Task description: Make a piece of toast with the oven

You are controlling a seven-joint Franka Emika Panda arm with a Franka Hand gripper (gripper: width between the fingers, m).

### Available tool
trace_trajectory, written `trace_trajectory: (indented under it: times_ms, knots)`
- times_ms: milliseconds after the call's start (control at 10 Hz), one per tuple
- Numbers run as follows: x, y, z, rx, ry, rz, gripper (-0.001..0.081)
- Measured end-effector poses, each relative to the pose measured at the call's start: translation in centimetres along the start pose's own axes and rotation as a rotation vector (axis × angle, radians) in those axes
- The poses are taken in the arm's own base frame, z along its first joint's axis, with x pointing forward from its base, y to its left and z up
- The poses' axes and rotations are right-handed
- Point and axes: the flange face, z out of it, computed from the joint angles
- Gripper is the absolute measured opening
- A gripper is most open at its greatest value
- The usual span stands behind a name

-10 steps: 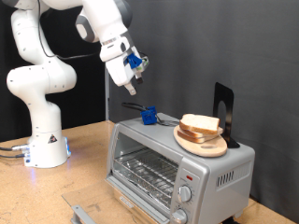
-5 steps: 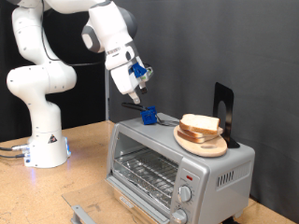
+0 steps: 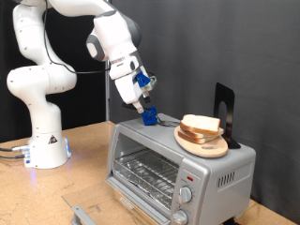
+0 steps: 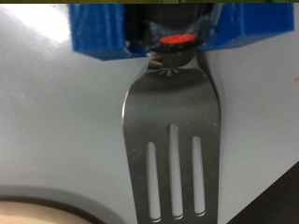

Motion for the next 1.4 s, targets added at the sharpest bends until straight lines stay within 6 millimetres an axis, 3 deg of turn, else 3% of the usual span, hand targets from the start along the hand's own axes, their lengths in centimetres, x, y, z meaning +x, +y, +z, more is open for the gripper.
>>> trace_trajectory:
  times_ms: [1400]
  knots:
    - [-1.6, -1.0, 3.8, 0.01, 0.005, -0.028, 0.0682]
